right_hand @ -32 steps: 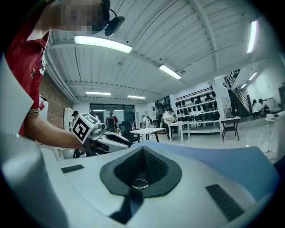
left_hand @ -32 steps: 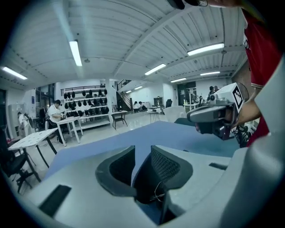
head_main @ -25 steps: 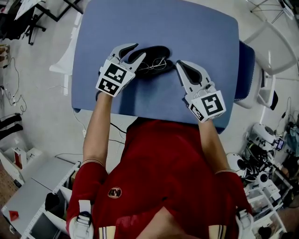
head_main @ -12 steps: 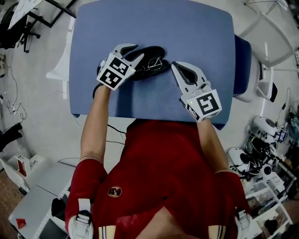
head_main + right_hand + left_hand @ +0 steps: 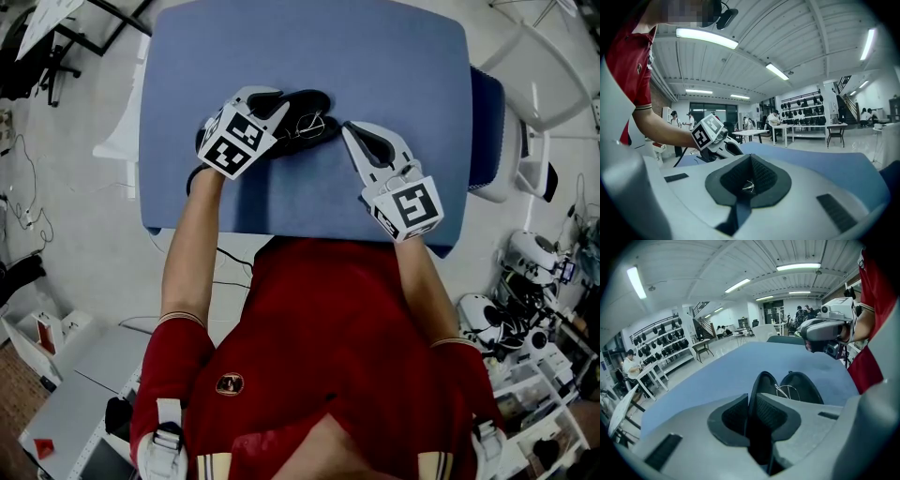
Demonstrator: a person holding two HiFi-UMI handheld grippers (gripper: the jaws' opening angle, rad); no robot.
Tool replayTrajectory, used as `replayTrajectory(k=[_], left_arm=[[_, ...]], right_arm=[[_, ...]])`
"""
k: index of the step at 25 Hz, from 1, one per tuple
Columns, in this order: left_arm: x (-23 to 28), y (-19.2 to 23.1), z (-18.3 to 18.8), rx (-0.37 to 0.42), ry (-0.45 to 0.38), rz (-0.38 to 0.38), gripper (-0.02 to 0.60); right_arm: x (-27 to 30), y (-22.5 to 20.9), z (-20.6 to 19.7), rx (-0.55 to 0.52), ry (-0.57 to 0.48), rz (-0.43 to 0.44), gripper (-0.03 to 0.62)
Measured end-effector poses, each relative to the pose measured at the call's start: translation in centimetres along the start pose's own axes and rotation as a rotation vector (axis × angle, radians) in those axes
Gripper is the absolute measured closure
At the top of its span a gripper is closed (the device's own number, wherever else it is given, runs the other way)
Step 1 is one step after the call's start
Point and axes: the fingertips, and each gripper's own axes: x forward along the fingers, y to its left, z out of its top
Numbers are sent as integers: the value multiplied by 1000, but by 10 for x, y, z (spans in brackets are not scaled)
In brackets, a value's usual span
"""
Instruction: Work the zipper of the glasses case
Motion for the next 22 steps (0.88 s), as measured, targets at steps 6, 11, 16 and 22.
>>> replayTrajectory(k=[6,11,16,22], left_arm=[[-12,-12,9,58,-44,31,522],[-25,-30,18,95,-82,57,522],[-36,-45,25,87,-122,72,517],[-45,-66,27,69,-146,62,515]], right_arm=[[-2,0,-4,-1,8,4,599],[-6,-2,-7,-5,14,7,599],[-6,-7,-8,-5,20,18,599],[2,-8,-5,-29,29,83,599]])
